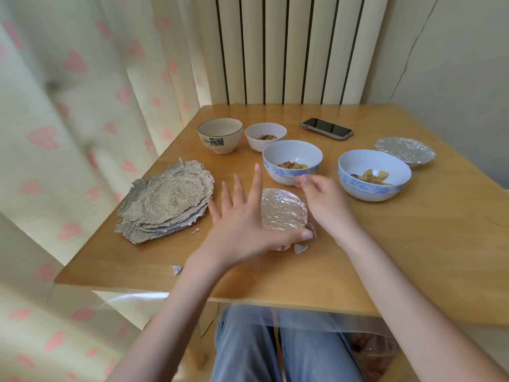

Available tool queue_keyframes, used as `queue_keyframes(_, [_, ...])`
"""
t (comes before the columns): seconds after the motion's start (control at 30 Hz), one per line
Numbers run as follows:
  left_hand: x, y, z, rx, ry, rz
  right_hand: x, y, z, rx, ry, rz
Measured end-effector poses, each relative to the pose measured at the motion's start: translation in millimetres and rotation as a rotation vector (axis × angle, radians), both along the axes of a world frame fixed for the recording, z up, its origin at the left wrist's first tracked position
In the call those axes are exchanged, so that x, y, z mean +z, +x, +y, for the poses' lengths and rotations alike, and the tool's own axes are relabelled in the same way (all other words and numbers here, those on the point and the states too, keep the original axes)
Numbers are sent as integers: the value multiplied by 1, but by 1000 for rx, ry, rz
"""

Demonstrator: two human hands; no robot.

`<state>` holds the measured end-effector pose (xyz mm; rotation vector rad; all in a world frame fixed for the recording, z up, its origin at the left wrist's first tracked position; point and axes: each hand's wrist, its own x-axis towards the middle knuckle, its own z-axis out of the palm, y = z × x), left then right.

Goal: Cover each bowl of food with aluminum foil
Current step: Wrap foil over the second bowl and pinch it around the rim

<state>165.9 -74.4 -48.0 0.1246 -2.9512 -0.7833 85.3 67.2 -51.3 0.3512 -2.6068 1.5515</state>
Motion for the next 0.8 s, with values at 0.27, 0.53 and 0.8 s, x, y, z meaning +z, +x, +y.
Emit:
queue_keyframes(0.27, [11,-24,-24,-365,-238,-172,-12,23,-18,-80,-110,-61])
queue_keyframes(0.53, [-5,-23,-13,-270,-141,-37,-23,16,-27,-86,-161,-197])
queue_keyframes(0.8, [-5,-13,-1,-118,-99,-37,-22,14,-28,18,-355,-308])
